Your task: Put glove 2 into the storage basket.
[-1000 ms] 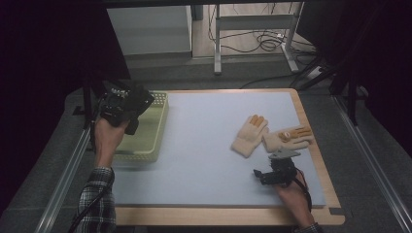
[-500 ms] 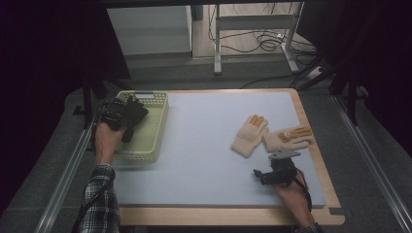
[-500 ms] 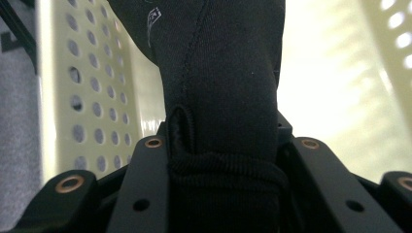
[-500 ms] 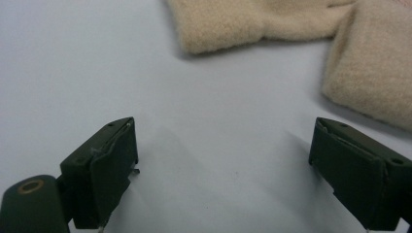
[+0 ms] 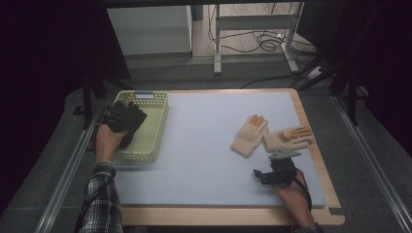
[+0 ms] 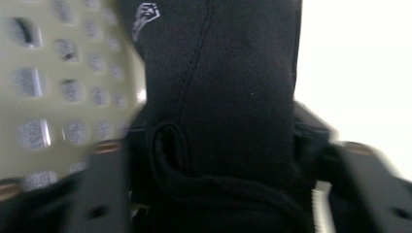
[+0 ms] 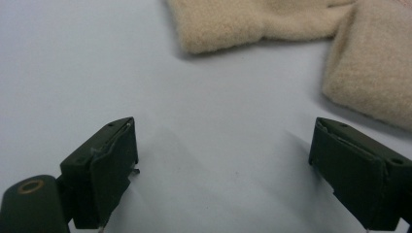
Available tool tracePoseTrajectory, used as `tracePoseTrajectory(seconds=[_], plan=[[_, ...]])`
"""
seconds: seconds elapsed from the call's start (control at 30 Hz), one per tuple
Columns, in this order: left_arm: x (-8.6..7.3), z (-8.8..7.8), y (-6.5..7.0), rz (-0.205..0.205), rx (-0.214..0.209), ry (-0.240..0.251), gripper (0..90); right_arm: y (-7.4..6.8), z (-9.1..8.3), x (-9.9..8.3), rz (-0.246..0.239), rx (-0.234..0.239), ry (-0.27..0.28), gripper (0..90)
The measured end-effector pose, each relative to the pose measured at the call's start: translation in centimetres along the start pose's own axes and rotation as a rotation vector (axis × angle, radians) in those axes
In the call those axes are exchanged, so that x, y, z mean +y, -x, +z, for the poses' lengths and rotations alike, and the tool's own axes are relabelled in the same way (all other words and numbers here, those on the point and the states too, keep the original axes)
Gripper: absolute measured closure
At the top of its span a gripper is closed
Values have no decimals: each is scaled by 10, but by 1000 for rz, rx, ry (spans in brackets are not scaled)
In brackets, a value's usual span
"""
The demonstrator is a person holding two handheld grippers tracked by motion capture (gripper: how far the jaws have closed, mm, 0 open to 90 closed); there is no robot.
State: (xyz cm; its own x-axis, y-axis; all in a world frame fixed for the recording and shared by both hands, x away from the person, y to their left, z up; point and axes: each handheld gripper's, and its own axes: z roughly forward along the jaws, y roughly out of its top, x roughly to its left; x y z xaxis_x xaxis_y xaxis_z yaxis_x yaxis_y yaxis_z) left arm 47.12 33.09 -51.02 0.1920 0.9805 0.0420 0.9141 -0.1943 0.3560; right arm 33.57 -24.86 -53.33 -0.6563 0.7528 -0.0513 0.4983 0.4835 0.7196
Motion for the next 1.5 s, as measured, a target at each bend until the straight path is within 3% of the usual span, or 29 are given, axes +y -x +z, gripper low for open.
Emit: tracePoseTrajectory(seconds=[0.07,0.17,0.5,0.63,0.7,0.8,0.93,1.03,1.1,1.17,1.3,1.5], plan=[[0,0,4,33,-1,-11,249,0,0,0,0,0,0,100],[1,-7,6,31,-6,12,110,0,0,0,-1,-1,0,100],[-2,-40,3,23,-48,151,107,0,0,0,-1,-1,-1,100],[-7,-43,6,33,-81,201,124,0,0,0,-1,-1,-1,100],[-8,-39,9,44,-79,196,136,0,0,0,-1,-1,-1,100],[-7,-27,13,68,-36,138,136,0,0,0,-2,-1,-1,100],[-3,-9,16,72,20,83,145,0,0,0,-2,-1,-1,100],[-1,2,18,97,100,31,155,0,0,0,0,0,0,100],[0,2,18,96,162,35,187,0,0,0,0,0,0,100],[1,-1,16,88,184,39,215,0,0,0,-2,-1,0,100],[1,-6,17,98,162,42,206,0,0,0,0,0,0,100],[-1,-22,17,77,40,119,153,0,0,0,0,0,0,101]])
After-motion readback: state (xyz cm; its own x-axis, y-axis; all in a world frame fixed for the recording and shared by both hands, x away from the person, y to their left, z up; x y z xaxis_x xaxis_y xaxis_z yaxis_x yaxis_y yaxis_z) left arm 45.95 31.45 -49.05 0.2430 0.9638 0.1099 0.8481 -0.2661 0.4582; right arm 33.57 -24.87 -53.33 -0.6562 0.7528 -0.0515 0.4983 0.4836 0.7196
